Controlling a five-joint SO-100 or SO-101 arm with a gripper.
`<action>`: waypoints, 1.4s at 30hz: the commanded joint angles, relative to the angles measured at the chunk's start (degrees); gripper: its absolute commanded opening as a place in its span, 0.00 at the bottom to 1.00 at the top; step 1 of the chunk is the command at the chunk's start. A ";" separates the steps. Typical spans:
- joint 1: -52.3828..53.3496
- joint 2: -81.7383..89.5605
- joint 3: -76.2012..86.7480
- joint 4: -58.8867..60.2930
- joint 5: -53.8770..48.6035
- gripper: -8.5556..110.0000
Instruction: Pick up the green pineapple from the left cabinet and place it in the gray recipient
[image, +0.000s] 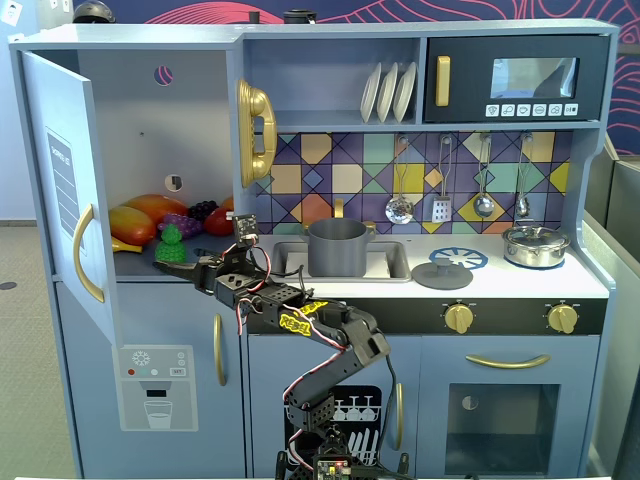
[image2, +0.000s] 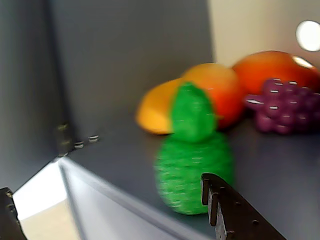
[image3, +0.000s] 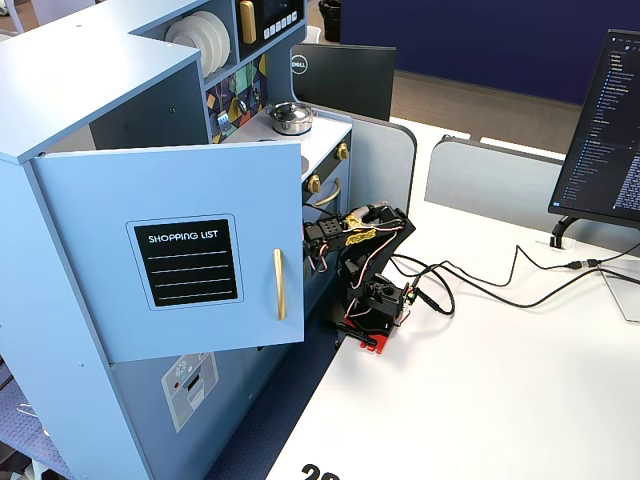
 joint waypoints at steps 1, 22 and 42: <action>2.11 -2.90 -5.45 -3.34 0.26 0.47; 2.99 -19.51 -16.17 -7.21 -2.46 0.46; 2.20 -35.16 -31.11 -7.47 -3.69 0.36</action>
